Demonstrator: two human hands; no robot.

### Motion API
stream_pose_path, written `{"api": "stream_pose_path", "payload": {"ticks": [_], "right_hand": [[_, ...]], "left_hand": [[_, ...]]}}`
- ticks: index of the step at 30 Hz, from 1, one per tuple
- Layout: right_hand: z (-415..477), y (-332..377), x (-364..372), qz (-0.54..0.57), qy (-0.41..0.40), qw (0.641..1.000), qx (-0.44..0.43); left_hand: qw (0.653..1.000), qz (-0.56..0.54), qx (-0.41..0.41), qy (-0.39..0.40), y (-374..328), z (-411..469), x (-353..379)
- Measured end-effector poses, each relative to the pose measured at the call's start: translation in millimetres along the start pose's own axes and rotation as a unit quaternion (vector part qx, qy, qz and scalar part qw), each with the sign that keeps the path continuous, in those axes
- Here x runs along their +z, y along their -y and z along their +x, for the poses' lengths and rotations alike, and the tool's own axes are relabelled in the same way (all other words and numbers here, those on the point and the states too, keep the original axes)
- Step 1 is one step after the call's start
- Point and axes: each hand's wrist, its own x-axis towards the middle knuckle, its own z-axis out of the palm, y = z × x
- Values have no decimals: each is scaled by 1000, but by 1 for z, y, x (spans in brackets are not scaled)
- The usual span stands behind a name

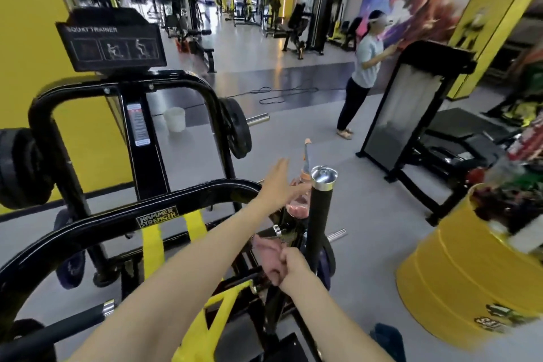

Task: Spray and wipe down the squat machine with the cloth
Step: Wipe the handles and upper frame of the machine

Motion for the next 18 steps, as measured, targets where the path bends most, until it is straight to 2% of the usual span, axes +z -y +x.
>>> {"api": "stream_pose_path", "payload": {"ticks": [2,6,11,14,18], "right_hand": [[3,2,-4,24,8,1000,-11],[11,2,-10,109,27,993,25],[5,6,-14,151,47,987,22],[13,5,-12,150,25,988,12],[23,2,-9,159,25,987,11]], "left_hand": [[1000,-19,3,19,-10,20,7],[999,-34,10,21,-9,51,24],[993,-108,-35,-6,10,69,49],[995,-79,-26,-48,5,73,52],[997,-65,-39,-18,7,66,51]]}}
